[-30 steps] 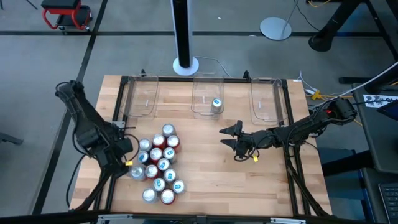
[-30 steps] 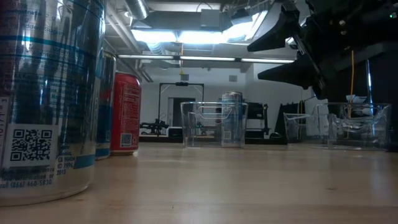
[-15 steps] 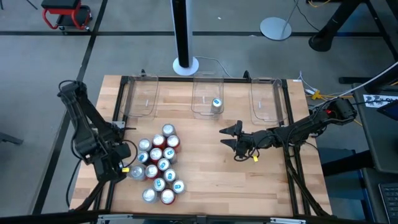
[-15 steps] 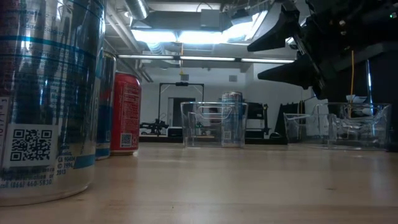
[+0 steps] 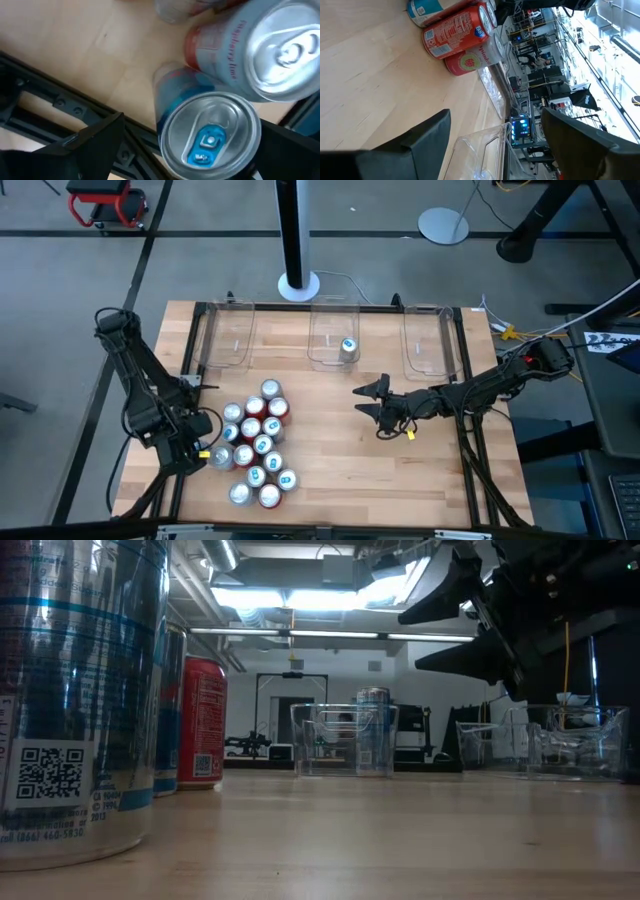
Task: Sort soda cans
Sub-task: Put the blue soda can into the middle transparent bin
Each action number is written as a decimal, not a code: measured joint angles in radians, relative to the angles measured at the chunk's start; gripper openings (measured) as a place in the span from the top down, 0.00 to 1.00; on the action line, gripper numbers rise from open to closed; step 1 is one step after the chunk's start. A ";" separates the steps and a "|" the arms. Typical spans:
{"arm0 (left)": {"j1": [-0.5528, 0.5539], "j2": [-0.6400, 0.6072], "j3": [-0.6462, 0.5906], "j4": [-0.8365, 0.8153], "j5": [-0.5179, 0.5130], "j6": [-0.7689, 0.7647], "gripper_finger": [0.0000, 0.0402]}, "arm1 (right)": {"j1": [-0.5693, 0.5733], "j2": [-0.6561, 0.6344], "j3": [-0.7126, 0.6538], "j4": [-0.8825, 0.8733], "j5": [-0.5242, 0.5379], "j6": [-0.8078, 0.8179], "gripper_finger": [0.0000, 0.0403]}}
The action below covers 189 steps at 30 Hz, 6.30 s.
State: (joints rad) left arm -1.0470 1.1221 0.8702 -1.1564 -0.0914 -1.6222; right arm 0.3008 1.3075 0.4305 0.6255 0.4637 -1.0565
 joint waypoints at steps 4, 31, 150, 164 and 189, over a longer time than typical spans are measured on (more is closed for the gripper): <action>0.000 0.000 0.000 0.033 -0.034 0.026 0.06 | 0.000 0.000 0.000 0.000 0.000 0.000 0.23; 0.001 0.056 0.001 0.042 0.011 0.041 0.43 | 0.000 0.000 0.000 0.000 0.000 0.000 0.23; 1.670 1.046 1.235 0.089 0.072 1.622 0.43 | 0.000 0.151 0.001 0.024 0.158 -0.034 0.23; 1.679 1.059 1.228 0.086 0.051 1.599 0.43 | 0.000 0.151 0.001 0.024 0.158 -0.034 0.23; 1.701 1.128 1.228 0.150 0.051 1.600 0.28 | 0.000 0.151 0.001 0.006 0.155 -0.034 0.23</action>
State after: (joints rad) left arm 0.6537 2.2500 2.0979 -1.0062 -0.0402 -0.0224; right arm 0.3008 1.4586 0.4313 0.6316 0.6186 -1.0904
